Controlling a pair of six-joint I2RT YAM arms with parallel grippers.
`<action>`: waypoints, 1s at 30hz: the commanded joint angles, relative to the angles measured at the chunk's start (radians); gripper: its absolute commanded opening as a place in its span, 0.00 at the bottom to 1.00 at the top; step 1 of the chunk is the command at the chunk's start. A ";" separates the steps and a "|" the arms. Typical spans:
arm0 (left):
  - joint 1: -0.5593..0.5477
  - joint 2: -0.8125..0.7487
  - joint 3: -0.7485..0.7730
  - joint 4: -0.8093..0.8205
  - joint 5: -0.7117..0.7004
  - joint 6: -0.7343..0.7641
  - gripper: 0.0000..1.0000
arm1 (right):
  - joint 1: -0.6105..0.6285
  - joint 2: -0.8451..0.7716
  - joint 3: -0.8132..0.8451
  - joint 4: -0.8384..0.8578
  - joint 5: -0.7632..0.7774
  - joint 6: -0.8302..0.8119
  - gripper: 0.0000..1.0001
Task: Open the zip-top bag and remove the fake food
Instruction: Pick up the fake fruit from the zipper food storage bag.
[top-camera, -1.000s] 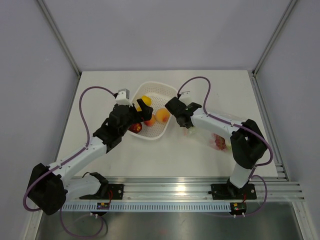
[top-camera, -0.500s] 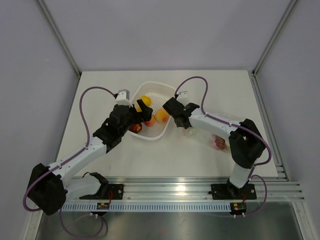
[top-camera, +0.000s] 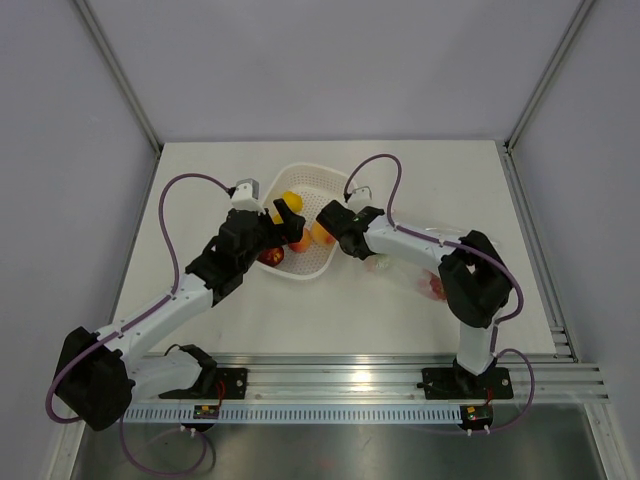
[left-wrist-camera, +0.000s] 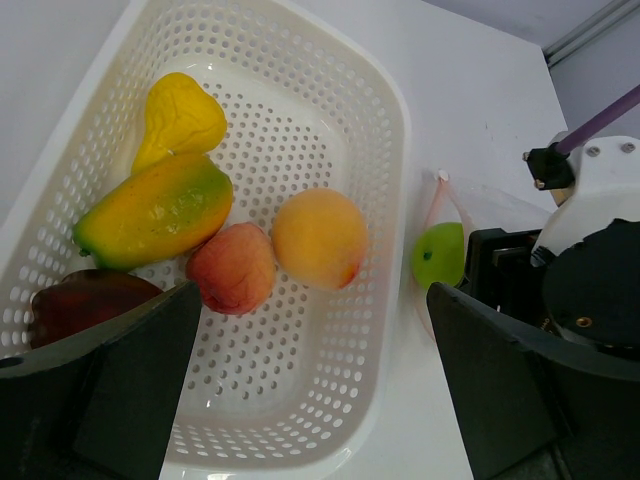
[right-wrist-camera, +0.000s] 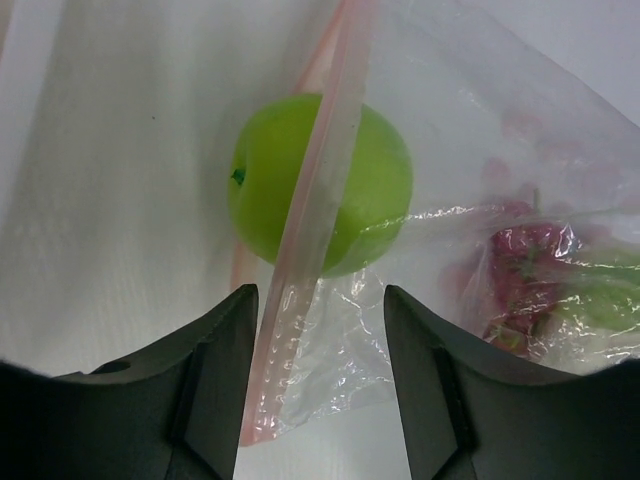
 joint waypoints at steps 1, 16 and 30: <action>0.003 -0.022 0.002 0.035 -0.008 0.014 0.99 | 0.007 0.017 0.050 -0.067 0.089 0.038 0.59; -0.029 0.088 -0.006 0.183 0.130 0.072 0.95 | 0.007 -0.142 -0.068 0.085 -0.004 -0.044 0.00; -0.234 0.205 0.059 0.244 0.085 0.230 0.96 | 0.007 -0.276 -0.232 0.189 -0.138 -0.053 0.00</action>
